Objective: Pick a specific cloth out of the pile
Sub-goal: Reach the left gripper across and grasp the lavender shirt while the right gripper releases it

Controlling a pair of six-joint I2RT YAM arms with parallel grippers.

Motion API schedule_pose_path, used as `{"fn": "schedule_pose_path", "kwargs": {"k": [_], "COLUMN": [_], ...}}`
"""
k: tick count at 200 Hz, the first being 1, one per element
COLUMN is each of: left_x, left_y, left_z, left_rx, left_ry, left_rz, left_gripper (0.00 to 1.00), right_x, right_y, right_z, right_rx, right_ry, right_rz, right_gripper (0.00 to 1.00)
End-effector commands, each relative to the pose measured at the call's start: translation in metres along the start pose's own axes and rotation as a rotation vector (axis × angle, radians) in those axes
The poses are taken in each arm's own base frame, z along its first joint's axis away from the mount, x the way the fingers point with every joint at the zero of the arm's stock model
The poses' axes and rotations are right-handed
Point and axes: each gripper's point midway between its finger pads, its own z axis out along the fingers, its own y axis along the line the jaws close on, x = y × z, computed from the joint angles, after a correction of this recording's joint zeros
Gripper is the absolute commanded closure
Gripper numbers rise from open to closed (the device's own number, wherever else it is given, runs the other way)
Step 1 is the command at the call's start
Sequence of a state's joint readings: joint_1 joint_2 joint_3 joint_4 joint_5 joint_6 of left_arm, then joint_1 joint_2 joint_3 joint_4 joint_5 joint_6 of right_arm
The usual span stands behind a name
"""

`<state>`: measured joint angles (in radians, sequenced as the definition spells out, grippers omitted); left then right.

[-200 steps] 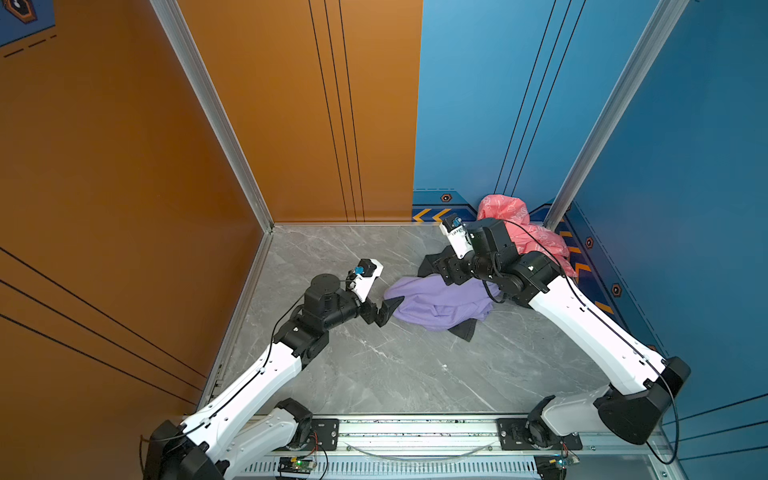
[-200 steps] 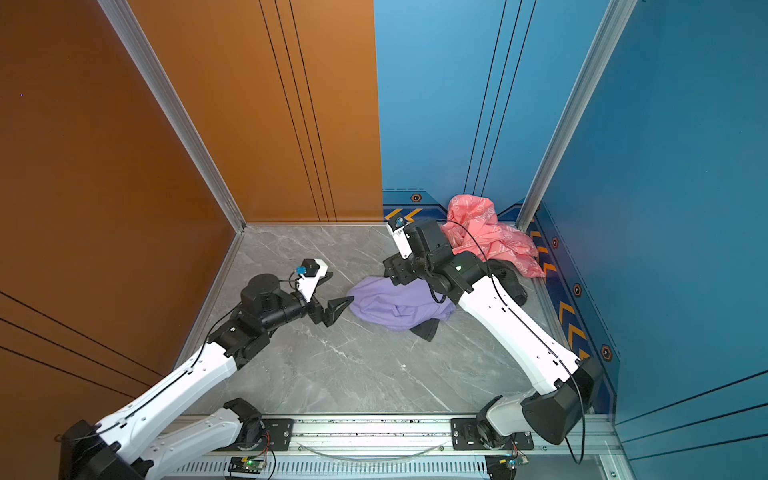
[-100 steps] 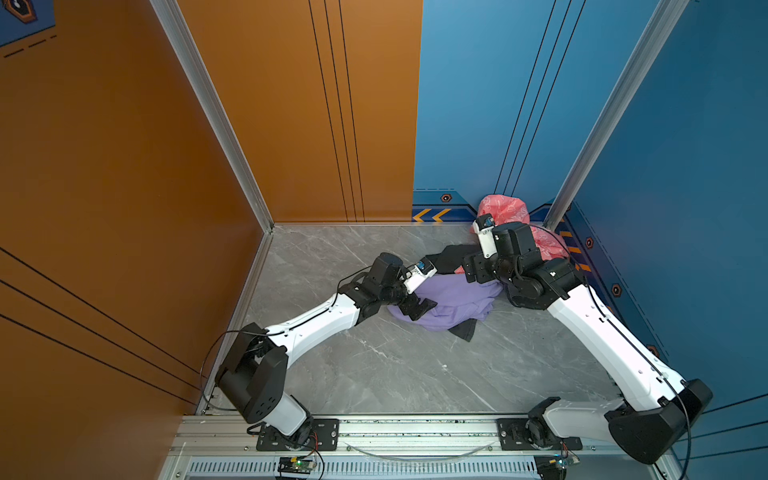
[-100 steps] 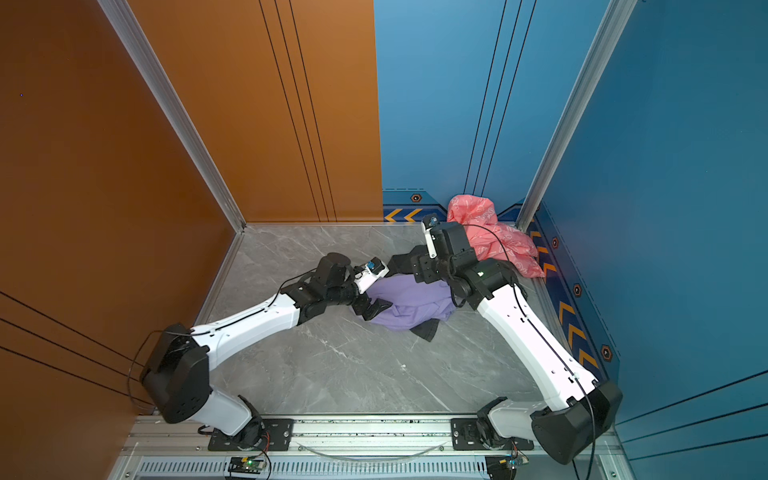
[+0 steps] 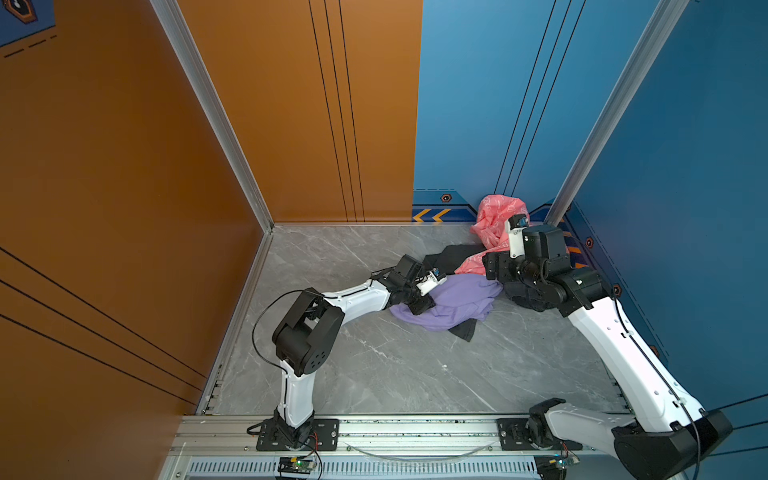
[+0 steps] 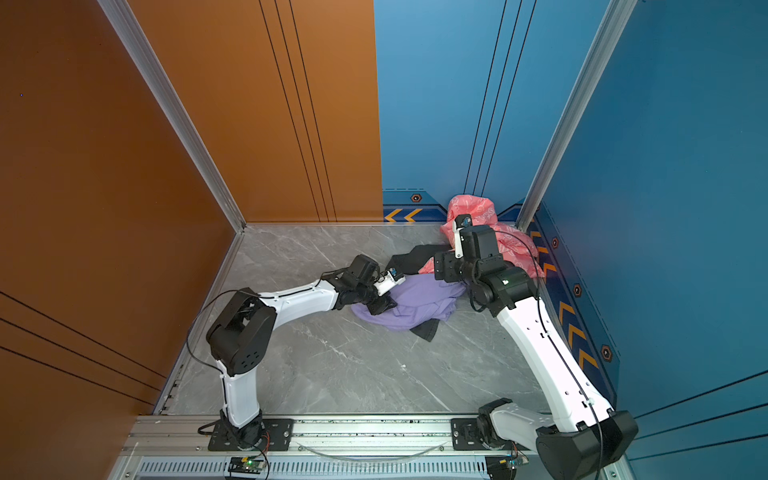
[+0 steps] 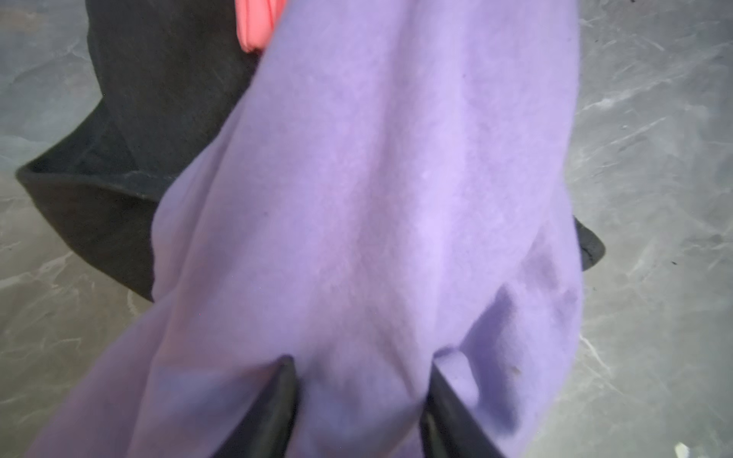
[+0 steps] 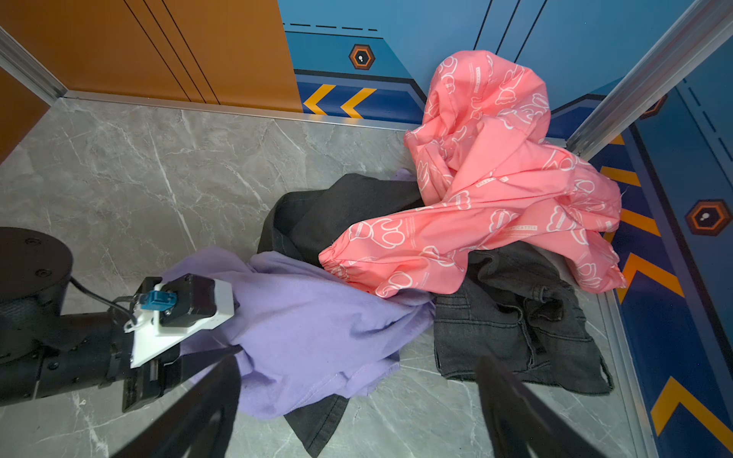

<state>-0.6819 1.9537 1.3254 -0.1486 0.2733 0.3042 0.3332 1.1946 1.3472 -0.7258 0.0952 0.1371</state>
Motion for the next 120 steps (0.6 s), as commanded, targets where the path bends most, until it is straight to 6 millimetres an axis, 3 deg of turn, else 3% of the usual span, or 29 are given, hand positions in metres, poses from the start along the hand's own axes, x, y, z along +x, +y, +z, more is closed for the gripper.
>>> {"fn": "schedule_pose_path", "kwargs": {"k": [1,21,43,85,120], "left_x": [-0.017,-0.032,-0.057,-0.121,-0.149], "left_y": [0.011,0.017,0.019,0.024,0.037], "left_z": [-0.008,-0.027,-0.063,-0.16,-0.239], "left_rx": [-0.05,-0.086,-0.126,-0.238,-0.327], "left_ry": [-0.02,-0.063,-0.151,-0.439,-0.586], "left_rz": [-0.023,-0.022,-0.004,0.001,-0.027], "left_gripper": [0.78,0.9,1.0,1.0,1.0], "right_x": [0.009,0.01,0.01,0.003,-0.001], "right_y": [0.0,-0.002,-0.005,-0.008,-0.012], "right_z": [-0.003,-0.004,-0.004,-0.004,-0.008], "right_rx": [-0.017,-0.013,-0.009,-0.005,-0.002], "right_ry": [0.018,0.014,0.004,-0.039,-0.07], "right_rz": [0.026,0.029,0.036,0.076,0.092], "right_gripper": [0.07,0.07,0.07,0.07,0.07]}}
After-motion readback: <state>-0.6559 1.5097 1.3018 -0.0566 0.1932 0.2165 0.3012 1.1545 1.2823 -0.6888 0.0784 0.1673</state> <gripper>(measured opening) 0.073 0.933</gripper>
